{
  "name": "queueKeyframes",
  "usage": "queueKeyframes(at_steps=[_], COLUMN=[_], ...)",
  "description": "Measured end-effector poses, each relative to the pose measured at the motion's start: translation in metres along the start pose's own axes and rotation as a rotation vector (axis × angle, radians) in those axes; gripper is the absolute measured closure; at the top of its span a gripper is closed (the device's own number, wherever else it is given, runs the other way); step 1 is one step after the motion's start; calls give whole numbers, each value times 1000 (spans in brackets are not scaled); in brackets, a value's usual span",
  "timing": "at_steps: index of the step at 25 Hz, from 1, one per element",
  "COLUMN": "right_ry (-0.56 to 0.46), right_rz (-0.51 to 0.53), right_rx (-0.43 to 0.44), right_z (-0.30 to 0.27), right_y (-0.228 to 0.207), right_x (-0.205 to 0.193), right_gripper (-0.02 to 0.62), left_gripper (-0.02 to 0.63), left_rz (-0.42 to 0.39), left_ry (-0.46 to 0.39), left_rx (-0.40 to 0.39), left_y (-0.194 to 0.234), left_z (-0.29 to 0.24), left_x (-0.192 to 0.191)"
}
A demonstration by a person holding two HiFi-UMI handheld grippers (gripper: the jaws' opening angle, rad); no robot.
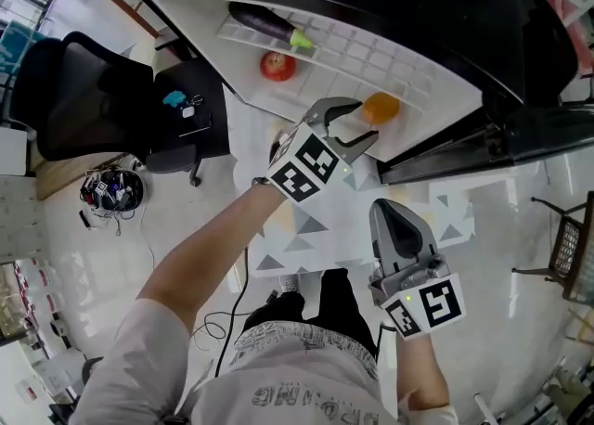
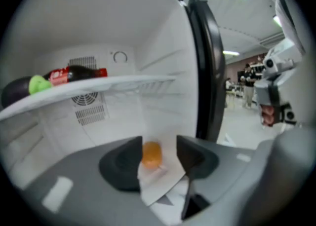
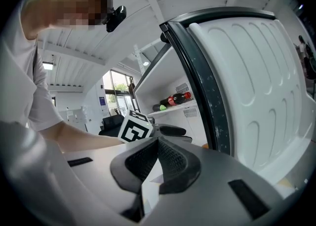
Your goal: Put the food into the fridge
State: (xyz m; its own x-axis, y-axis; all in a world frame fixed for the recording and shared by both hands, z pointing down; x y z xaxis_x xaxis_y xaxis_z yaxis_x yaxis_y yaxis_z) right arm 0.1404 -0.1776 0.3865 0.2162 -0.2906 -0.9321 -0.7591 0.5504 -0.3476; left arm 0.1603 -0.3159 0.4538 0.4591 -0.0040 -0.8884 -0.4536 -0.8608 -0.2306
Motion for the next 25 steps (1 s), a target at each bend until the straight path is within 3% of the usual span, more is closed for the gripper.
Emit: queueKeyframes(at_steps=[13, 25], right_ry=[-21, -39], right_rz=[60, 95], right_rx=[-25, -56], right_z=[4, 23], right_y=[28, 47], right_x=[26, 37], right_gripper=[604, 604], left_gripper=[527, 586], left_rz=[64, 146], left_ry=[-90, -153], left_rx=[82, 134], left_y=[2, -13], left_z=[93, 173], left_x=[23, 40])
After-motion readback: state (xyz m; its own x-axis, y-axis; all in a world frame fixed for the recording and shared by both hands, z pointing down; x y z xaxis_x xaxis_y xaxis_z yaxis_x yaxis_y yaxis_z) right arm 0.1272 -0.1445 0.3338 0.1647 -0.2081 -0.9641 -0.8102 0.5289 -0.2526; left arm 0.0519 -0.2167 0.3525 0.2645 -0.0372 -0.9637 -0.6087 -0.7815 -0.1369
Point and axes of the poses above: the fingertips, and each gripper's own axes: z backward along the fingers, y to its left, x out of its top, the point moved 1 cm from there along z, backward along the fingers, and after that the axes turned 14 degrees about x, right-handed, at the moved point
